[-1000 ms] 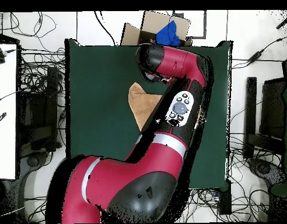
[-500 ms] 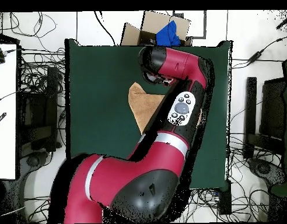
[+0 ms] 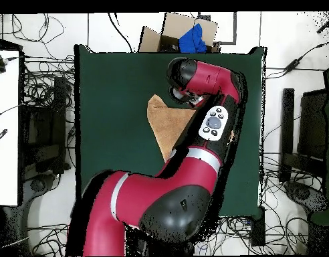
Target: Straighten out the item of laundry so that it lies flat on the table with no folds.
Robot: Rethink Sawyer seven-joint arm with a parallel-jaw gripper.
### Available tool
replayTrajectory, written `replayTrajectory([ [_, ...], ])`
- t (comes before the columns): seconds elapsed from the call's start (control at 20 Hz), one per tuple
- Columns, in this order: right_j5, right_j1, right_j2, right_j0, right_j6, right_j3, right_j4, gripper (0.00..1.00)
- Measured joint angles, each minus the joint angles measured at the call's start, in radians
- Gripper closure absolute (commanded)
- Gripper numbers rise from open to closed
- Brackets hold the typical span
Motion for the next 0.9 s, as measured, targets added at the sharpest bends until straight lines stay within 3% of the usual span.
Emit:
replayTrajectory([
  [0.35, 0.099, 0.060, 0.000, -0.021, 0.000, -0.034, 0.000, 0.00],
  [0.9, 0.103, 0.082, -0.001, -0.020, 0.000, -0.057, 0.000, 0.00],
])
